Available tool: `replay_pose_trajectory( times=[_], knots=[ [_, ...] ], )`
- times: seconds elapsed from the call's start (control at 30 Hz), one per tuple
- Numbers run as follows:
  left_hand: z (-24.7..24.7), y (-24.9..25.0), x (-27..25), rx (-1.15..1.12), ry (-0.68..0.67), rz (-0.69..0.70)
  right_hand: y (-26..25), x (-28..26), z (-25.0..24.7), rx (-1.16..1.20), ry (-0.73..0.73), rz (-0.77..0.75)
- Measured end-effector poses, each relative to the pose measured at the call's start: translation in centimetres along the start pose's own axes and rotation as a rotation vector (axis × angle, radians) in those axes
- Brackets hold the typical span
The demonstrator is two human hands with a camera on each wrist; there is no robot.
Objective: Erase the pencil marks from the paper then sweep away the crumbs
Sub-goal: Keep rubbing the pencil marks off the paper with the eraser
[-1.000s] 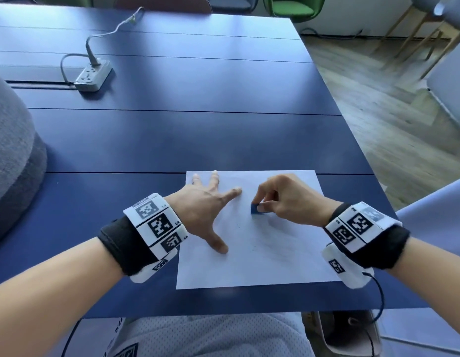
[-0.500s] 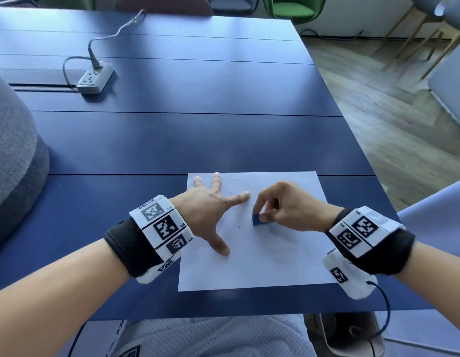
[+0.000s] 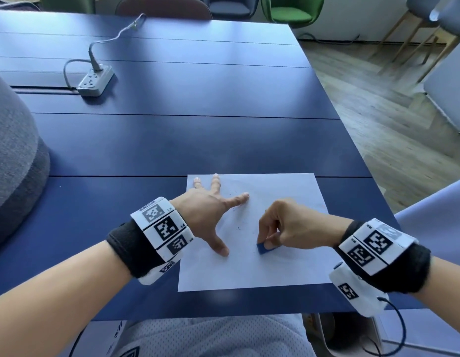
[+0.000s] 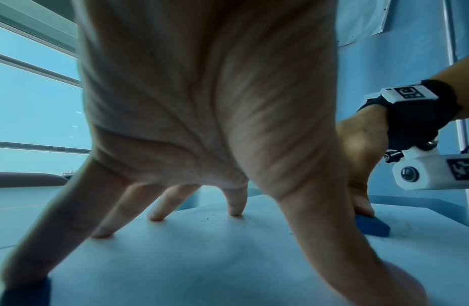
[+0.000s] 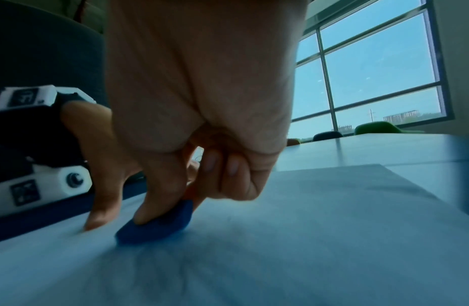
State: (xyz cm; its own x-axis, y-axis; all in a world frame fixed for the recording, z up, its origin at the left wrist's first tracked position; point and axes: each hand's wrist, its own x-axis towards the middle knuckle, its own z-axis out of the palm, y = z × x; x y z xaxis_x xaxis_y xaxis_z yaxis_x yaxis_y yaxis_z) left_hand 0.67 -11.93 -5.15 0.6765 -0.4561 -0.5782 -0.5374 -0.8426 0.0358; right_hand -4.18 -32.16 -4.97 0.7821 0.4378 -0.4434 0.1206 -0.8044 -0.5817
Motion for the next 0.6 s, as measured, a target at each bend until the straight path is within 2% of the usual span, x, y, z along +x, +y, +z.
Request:
replay_pose_trajectory(
  times=[0.03,0.13,0.17,0.3,0.33,0.43,0.47,0.6],
  knots=[
    [0.0,0.0,0.0,0.002,-0.002,-0.002,-0.1,0.3,-0.1,-0.011,0.019,-0.007],
    [-0.1,0.0,0.0,0.008,-0.004,-0.002,0.1,1.5,-0.5,0.018,0.205,-0.020],
    [-0.1,0.0,0.0,0.007,-0.006,-0.001,0.2,1.4,-0.5,0.025,0.215,-0.027],
    [-0.1,0.1,-0.1,-0.004,-0.009,-0.003,0.0,0.0,-0.5,-0.037,-0.020,-0.048],
    [-0.1,0.0,-0.2,-0.003,-0.011,-0.007,-0.1,0.3,-0.5,-0.040,-0.005,-0.050],
    [-0.2,0.1,-0.2,0.007,-0.009,-0.009,-0.1,1.2,-0.2,0.019,0.191,-0.057],
    [-0.2,0.1,-0.2,0.007,-0.008,-0.008,-0.1,1.1,-0.1,0.030,0.205,-0.061],
    [-0.2,0.2,-0.2,0.000,-0.012,-0.015,-0.1,-0.2,0.0,-0.034,-0.004,-0.056]
  ],
)
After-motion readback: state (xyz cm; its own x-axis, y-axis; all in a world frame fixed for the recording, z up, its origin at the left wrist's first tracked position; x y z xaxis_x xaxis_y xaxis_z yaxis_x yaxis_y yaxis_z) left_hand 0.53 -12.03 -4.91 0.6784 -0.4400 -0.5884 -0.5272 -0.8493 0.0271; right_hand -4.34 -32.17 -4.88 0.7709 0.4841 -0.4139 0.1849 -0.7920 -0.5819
